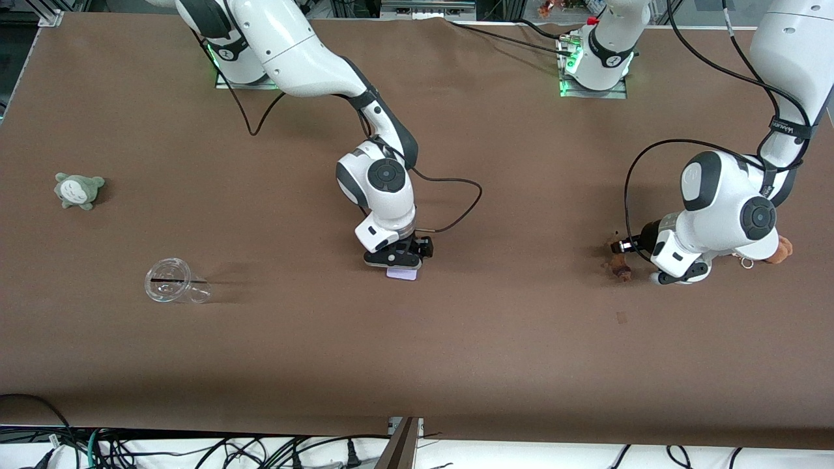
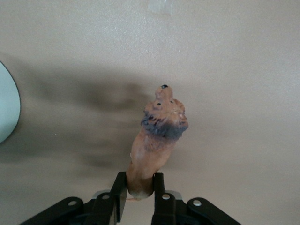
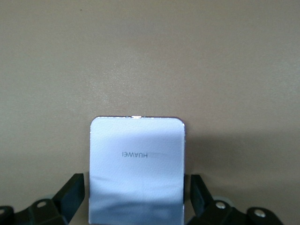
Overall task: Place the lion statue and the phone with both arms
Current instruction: 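Carry the lion toward the lamp while the right gripper carries the phone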
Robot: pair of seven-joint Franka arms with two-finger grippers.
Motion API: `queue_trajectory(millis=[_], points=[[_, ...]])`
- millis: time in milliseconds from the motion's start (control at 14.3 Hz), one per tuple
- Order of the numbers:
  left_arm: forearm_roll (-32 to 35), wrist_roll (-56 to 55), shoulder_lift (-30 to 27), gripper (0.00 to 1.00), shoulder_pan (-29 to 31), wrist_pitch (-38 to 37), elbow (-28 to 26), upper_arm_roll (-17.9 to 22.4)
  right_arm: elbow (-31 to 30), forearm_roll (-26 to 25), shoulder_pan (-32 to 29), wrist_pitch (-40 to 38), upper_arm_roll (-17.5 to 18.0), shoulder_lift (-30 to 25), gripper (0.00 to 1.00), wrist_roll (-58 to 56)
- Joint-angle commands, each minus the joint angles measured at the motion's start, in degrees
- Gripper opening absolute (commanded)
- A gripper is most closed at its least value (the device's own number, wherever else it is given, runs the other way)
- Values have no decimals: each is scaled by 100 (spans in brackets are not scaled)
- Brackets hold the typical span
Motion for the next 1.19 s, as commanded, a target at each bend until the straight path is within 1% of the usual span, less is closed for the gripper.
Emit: queue_trajectory(millis=[0,140,210,280,350,420,490,629,699,909,1119], points=[[0,92,31,0,17,-46,3,-42,168,-108,72,141,-73,149,100,118],[122,92,40,0,-44,-28,3,-33,168,-108,98,238,-73,219,100,118],[402,13,49,0,-97,-19,3,-33,168,-108,89,265,-73,220,79,83],[639,-214,49,0,-115,-11,12,-42,168,-108,54,265,-73,220,44,39],[894,-451,57,0,-141,7,12,-42,168,-108,37,265,-81,211,24,13],[1105,-601,84,0,-211,7,12,-51,168,-108,2,239,-99,185,22,-31],[1186,-672,84,0,-212,33,12,-51,168,-108,-25,195,-177,150,22,-92],[1187,-673,128,0,-212,103,12,-42,168,-47,-199,-154,-310,-8,22,-582],[1195,-673,154,0,-212,139,12,-42,168,-29,-410,-470,-301,-96,22,-968],[1195,-621,216,0,-159,288,12,-33,151,15,-1148,-929,-266,-368,22,-2146],[1388,-594,277,0,-107,349,21,-24,124,409,-1702,-1570,-275,-606,22,-3411]])
